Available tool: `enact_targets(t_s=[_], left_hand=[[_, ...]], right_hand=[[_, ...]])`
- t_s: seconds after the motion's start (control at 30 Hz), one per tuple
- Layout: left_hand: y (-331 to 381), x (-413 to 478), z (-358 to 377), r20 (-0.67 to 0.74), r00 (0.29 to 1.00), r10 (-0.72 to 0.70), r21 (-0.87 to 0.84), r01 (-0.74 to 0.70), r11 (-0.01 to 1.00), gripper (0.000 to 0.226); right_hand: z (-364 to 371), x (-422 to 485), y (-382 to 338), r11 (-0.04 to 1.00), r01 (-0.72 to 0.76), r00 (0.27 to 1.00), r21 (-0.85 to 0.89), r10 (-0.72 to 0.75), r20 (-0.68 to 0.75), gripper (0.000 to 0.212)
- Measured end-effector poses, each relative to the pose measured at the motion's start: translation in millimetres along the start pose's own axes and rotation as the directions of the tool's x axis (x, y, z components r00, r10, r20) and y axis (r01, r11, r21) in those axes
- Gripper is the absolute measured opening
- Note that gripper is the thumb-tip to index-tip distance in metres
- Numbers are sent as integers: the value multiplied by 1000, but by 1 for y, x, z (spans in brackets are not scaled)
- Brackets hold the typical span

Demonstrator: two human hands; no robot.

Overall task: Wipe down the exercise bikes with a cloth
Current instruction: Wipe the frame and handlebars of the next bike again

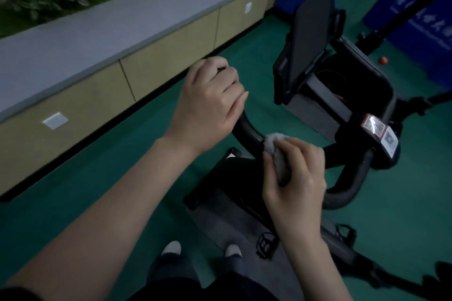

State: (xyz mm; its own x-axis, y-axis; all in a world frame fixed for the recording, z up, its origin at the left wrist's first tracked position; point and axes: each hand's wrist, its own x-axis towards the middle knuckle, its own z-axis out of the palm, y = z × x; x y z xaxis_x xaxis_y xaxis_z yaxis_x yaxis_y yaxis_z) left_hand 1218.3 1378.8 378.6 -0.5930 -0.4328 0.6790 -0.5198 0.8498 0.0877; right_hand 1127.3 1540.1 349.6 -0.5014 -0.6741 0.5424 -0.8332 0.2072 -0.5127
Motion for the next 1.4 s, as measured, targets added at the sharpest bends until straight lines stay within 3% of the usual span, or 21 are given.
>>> enact_targets(t_s=[0.13,0.2,0.27,0.43,0.5,0.63,0.8,1.0,1.2,1.3,1.4], left_hand=[[1,2,3,11,1000,-12,-37,13,999,29],[2,-3,-2,12,999,-42,-14,43,999,29],[-4,2,3,45,997,56,-108,-51,993,30],[-9,3,-4,109,991,78,-83,-70,994,32],[-11,1,-4,121,989,84,-107,-71,992,32],[-9,1,-2,112,990,83,-115,-70,991,31],[-11,0,0,85,991,102,-104,-93,990,32],[-13,0,1,65,991,117,-85,-111,990,31],[-15,-1,3,61,988,143,-70,-139,988,33],[-17,-1,4,41,989,142,-79,-139,987,32],[-15,-2,6,22,992,125,-83,-123,989,32]], right_hand=[[13,-18,-13,990,-114,964,-85,90,-249,22],[30,-16,-27,993,-104,961,-48,88,-263,18],[55,-11,-47,982,-161,932,-103,117,-344,17],[60,-17,-40,980,-128,927,-150,65,-370,18],[50,-31,-28,960,-201,886,-197,92,-454,17],[52,-40,-25,937,-325,771,-126,186,-609,18],[77,-31,-38,954,-301,742,-7,229,-630,22],[99,-23,-50,929,-356,613,102,315,-725,22],[110,-15,-52,952,-301,658,62,254,-709,27],[92,-31,-39,928,-371,600,38,271,-753,25],[82,-48,-44,913,-384,565,136,349,-748,25]])
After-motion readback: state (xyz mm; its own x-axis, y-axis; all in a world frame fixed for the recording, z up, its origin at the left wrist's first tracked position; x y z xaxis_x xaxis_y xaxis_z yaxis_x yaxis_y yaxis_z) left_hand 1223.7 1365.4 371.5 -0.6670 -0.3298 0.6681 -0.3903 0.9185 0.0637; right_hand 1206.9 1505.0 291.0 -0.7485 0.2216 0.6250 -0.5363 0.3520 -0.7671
